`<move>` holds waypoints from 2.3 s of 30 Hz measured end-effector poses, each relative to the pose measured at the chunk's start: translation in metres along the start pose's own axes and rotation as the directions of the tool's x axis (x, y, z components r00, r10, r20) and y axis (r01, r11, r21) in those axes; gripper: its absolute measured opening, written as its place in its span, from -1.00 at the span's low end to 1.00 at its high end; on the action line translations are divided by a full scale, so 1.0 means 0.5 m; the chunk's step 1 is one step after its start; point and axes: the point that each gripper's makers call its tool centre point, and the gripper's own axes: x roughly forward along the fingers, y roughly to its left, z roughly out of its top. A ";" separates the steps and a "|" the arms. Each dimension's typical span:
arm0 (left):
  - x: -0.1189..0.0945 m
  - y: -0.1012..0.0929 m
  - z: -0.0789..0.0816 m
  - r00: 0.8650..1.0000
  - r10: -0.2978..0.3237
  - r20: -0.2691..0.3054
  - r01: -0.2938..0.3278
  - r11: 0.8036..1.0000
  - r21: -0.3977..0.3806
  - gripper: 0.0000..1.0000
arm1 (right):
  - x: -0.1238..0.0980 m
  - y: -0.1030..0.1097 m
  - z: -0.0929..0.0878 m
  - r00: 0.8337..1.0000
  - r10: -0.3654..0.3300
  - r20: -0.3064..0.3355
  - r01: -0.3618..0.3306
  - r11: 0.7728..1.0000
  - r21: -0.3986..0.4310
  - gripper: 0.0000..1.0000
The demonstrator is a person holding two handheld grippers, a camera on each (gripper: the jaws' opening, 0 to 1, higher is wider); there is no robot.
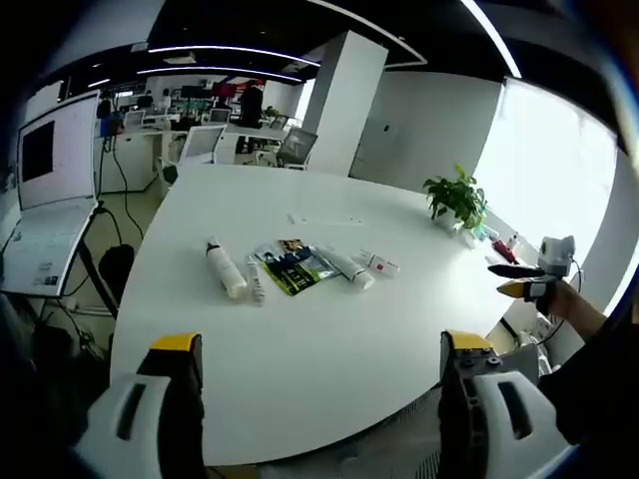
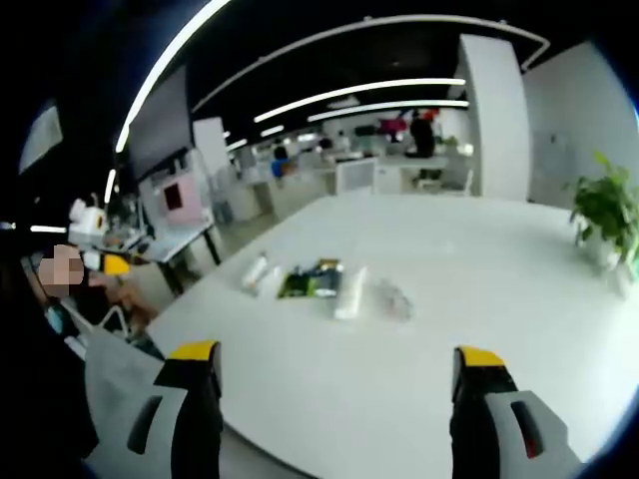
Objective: Arrange the skincare products in the storage area until every visible bottle or jar stands upright without overlapping.
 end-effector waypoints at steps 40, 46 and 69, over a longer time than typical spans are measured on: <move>0.038 -0.011 -0.008 0.998 -0.040 -0.044 0.040 0.999 0.015 0.84 | 0.000 -0.009 -0.029 0.999 -0.016 -0.028 0.017 0.999 0.051 0.91; 0.041 -0.003 -0.009 0.998 -0.030 -0.048 0.031 1.000 0.006 0.85 | 0.012 -0.010 -0.024 0.999 -0.011 -0.035 0.012 0.999 0.045 0.90; 0.072 0.000 -0.010 0.996 -0.033 -0.080 0.033 0.999 0.000 0.91 | 0.074 -0.010 -0.015 0.998 0.038 -0.044 -0.035 0.996 0.085 0.88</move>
